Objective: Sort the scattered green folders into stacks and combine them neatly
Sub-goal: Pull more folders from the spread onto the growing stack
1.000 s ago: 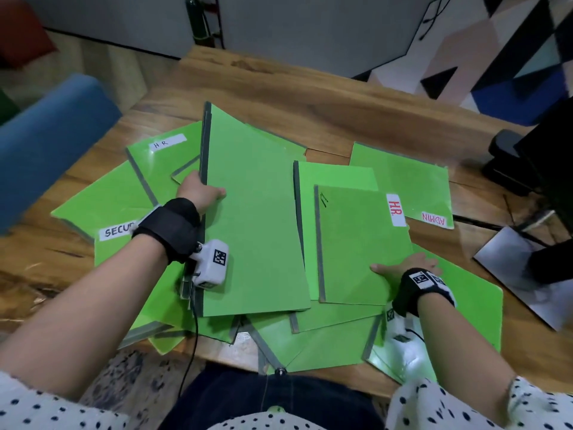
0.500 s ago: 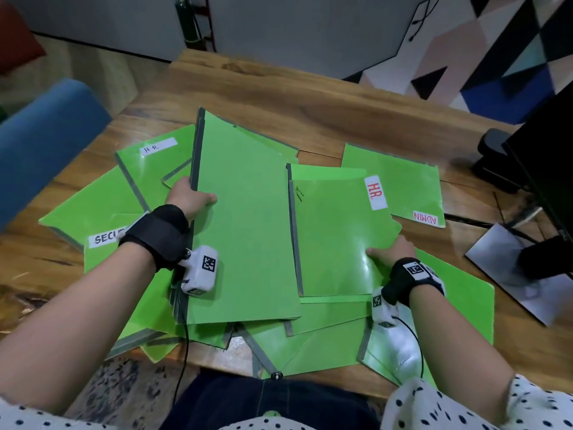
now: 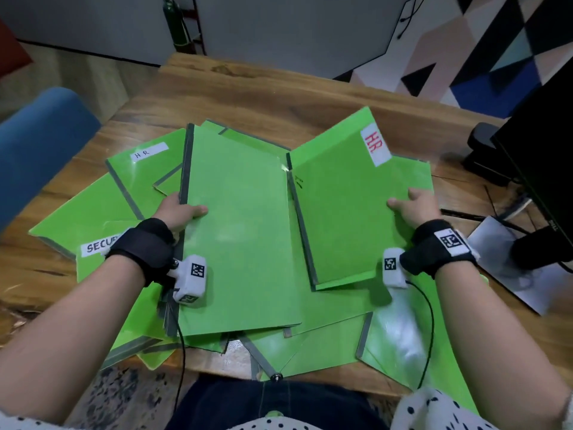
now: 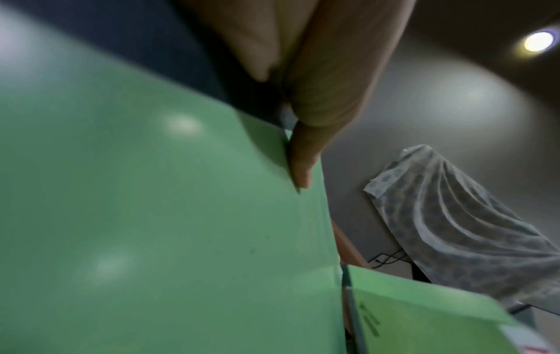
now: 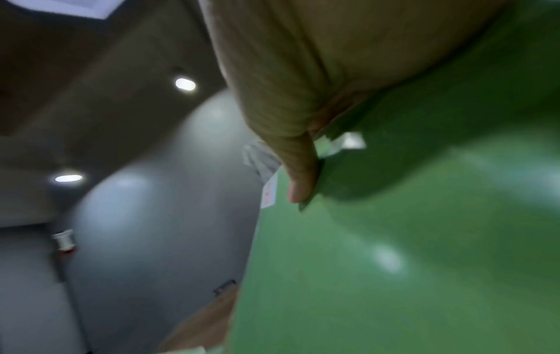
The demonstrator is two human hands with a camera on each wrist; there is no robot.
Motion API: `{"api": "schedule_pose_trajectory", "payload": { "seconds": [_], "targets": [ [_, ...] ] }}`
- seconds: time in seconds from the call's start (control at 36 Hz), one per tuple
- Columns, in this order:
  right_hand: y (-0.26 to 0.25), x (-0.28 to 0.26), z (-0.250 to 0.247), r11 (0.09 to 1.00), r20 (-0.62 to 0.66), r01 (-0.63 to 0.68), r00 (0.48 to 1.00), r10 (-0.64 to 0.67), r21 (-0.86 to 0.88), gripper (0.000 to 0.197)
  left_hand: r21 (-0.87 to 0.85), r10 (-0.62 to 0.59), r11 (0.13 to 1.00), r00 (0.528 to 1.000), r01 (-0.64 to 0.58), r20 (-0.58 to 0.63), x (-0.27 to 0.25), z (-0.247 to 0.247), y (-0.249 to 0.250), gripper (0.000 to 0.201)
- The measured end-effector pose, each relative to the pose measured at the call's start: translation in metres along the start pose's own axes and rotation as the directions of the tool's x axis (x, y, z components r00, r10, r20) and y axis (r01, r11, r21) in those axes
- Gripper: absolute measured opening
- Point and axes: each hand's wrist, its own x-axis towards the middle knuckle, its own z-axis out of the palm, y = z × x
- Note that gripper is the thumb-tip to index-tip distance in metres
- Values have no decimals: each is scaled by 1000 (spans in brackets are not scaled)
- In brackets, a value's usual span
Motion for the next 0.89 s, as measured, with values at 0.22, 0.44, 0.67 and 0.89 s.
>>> {"api": "schedule_pose_trajectory", "payload": {
  "seconds": [0.22, 0.44, 0.67, 0.89],
  "targets": [
    [-42, -7, -39, 926, -124, 233, 971, -204, 297, 19, -36, -110, 993, 989, 114, 101, -11, 22, -36, 52],
    [23, -52, 49, 995, 217, -6, 976, -17, 103, 72, 4, -224, 974, 967, 226, 122, -16, 36, -52, 75],
    [66, -91, 123, 971, 408, 53, 912, 48, -233, 66, -26, -256, 965, 957, 262, 135, -16, 41, -65, 90],
    [54, -92, 142, 780, 506, 312, 862, 8, -543, 43, 105, -314, 948, 938, 301, 144, -2, 38, -79, 119]
  ]
}}
